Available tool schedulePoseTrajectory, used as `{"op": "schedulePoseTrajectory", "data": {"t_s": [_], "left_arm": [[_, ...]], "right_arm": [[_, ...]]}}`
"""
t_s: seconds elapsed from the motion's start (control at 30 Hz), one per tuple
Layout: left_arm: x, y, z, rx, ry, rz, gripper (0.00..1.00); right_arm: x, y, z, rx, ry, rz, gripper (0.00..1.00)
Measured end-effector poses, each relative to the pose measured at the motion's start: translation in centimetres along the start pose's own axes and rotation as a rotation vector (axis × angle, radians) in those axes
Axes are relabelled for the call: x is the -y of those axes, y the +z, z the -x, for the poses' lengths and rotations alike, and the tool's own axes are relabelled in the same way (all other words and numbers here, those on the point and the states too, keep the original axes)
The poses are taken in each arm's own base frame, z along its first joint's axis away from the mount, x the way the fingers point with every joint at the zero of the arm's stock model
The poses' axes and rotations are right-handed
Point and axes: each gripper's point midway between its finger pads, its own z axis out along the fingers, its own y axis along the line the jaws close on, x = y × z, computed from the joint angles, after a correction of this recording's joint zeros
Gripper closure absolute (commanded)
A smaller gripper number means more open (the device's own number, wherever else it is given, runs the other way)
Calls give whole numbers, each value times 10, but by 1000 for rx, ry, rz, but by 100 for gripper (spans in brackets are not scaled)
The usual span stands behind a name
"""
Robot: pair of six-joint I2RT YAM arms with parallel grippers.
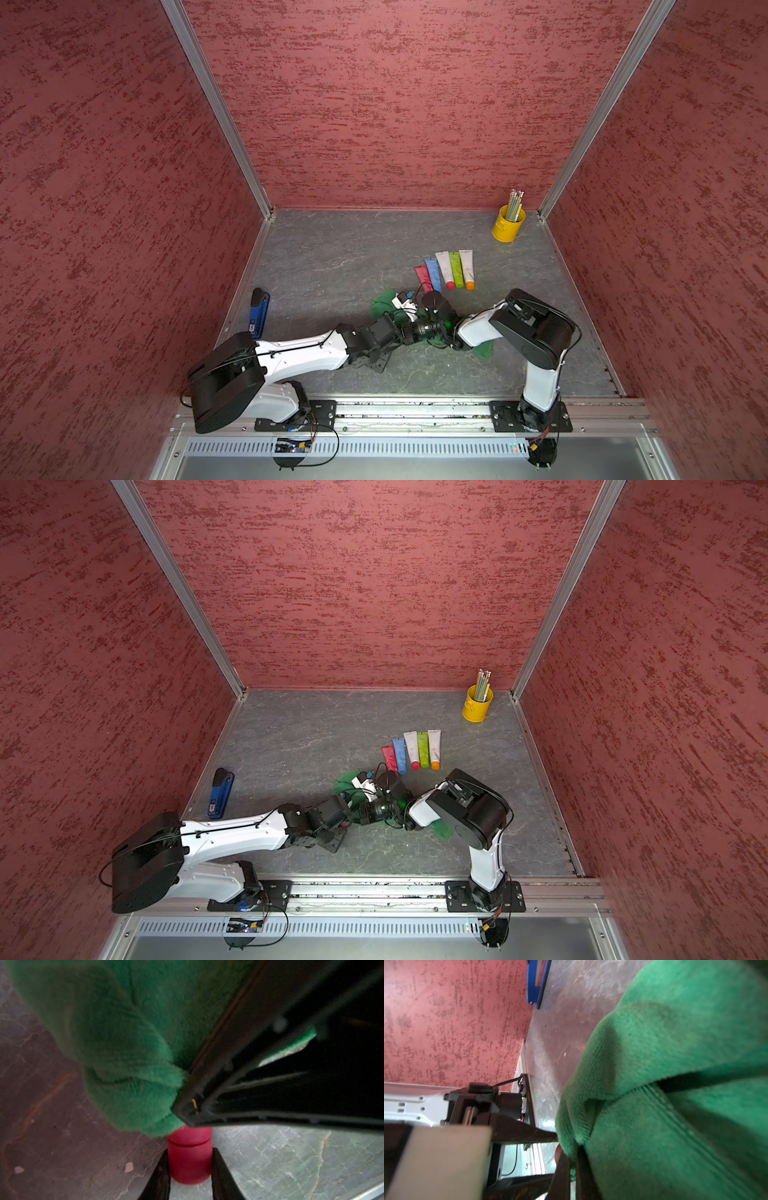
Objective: Wipe the surface of the toothpaste tube
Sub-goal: Wipe the dirt from the toothpaste tube.
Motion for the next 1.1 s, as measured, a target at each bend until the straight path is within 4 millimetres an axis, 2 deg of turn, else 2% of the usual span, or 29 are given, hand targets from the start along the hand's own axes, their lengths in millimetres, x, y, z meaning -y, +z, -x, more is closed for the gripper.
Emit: {"op": "schedulePoseTrajectory", "data": {"t_s": [0.17, 0.37, 0.53, 0.63, 0.83, 1.1], "left_arm": [[1, 0, 2, 11, -1, -3, 99], [2, -1, 11, 47, -7, -5, 99], [2, -2, 13, 58, -8, -3, 99], [2, -2, 13, 60, -8, -3, 99], [2, -2, 14, 60, -8, -2, 99], [-5, -1, 2, 14, -8, 24, 99]], "right_arm": [[9, -13, 10, 25, 32, 1, 100], [51, -54, 49, 148, 103, -121, 100], [65, -68, 80, 224, 84, -242, 100], [67, -69, 86, 242, 75, -265, 100], [71, -58, 77, 209, 77, -268, 100], [47, -24, 58, 144, 4, -202, 100]]}}
